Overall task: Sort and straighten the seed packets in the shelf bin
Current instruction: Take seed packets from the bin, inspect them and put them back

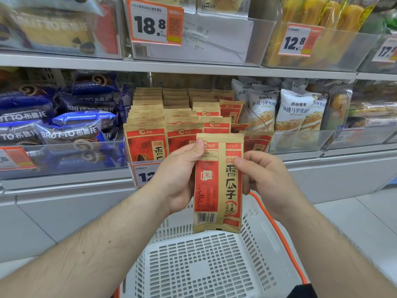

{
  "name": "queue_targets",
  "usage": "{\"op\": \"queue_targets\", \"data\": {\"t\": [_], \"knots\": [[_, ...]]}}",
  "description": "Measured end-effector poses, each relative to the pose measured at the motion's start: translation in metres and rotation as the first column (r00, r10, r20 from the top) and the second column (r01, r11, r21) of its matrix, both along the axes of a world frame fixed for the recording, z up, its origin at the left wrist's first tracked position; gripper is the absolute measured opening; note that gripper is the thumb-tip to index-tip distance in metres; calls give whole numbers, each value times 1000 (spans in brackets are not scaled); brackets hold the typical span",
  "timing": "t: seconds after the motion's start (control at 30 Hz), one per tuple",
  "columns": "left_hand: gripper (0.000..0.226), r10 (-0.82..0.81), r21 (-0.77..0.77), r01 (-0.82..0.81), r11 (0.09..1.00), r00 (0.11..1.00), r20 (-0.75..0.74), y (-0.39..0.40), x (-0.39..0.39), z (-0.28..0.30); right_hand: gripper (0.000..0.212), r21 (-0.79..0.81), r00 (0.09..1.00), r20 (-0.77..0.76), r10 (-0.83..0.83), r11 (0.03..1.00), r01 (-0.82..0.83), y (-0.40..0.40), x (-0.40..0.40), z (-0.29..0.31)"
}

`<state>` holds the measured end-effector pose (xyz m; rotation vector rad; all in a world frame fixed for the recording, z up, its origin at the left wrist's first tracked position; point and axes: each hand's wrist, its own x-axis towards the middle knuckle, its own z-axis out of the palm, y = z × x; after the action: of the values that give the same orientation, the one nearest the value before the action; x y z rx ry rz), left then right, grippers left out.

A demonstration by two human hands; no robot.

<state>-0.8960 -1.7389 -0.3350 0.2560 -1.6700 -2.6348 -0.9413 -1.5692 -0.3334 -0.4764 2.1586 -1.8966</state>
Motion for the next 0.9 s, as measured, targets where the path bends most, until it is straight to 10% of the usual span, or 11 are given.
{"op": "queue_targets", "data": {"t": [0.17,0.9], "knots": [[47,70,59,-71,996,997,14,-8,-3,4,10,187,971,72,228,953,-238,5,2,0],[41,-119,74,117,990,993,18,-11,-2,-5,73,-56,906,163,392,920,-388,19,-5,0]]}}
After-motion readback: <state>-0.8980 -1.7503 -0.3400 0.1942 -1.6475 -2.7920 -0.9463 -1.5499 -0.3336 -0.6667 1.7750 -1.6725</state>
